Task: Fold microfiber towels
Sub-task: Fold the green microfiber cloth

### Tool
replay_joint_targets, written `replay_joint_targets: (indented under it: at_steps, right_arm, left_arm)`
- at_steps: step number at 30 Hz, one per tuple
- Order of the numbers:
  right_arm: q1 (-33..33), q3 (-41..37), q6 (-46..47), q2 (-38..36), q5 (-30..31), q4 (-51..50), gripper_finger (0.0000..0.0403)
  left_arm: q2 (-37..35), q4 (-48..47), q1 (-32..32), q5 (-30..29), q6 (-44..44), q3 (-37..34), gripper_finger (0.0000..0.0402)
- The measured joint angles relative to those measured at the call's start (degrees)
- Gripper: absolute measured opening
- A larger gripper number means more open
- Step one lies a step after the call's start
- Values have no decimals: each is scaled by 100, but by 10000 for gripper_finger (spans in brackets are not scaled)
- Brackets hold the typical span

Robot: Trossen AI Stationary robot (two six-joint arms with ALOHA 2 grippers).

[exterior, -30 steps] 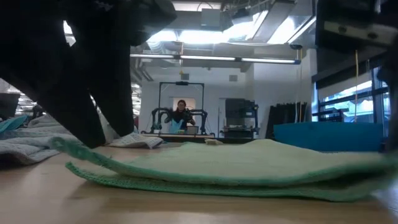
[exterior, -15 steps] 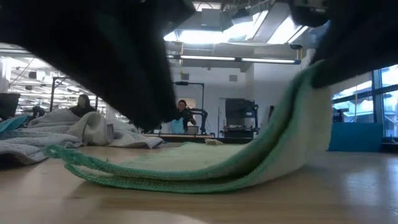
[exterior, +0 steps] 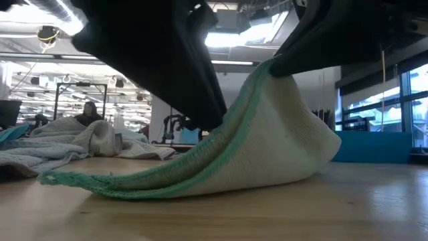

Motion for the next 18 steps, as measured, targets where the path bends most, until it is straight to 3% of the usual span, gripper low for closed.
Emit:
replay_joint_targets:
  at_steps: [9, 18]
  right_arm:
    - [-54, 0, 26, 0, 252, -11, 12]
    - [-106, 0, 1, 0, 259, -16, 12]
  left_arm:
    - [-4, 569, 26, 453, -633, -398, 83]
    - [0, 690, 26, 469, -934, -570, 83]
